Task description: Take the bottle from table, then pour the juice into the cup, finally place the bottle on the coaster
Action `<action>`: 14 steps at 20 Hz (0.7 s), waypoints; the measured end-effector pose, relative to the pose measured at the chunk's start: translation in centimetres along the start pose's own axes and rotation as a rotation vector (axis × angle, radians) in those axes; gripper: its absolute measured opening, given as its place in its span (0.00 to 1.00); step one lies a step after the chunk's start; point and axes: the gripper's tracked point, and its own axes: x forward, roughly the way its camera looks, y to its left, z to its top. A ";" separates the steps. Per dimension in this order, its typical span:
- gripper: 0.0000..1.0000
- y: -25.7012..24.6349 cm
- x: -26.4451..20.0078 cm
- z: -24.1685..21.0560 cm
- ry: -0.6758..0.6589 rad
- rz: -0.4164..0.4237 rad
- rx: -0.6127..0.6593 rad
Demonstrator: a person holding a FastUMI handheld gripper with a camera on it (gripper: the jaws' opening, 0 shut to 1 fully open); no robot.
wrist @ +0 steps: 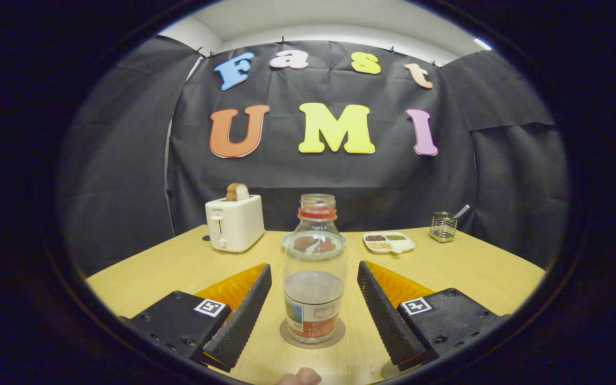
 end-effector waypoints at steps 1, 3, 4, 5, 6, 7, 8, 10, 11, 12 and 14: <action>1.00 -0.4 -0.8 0.9 -0.012 -0.007 0.005; 1.00 -0.5 -2.4 2.3 -0.018 -0.001 0.024; 1.00 -0.8 -3.1 3.1 -0.022 -0.005 0.015; 1.00 -1.0 -3.9 4.0 -0.026 -0.005 0.016; 1.00 -1.1 -4.5 4.6 -0.023 -0.003 0.013; 1.00 -1.3 -5.2 5.3 -0.017 -0.004 0.019; 1.00 -1.4 -5.7 6.1 -0.019 -0.004 0.020; 1.00 -1.4 -7.2 8.1 -0.044 -0.005 0.015; 1.00 -1.2 -8.1 9.1 -0.062 -0.001 0.013; 1.00 -1.1 -8.9 10.0 -0.079 0.005 0.014; 1.00 -1.0 -10.7 11.4 -0.101 0.006 0.020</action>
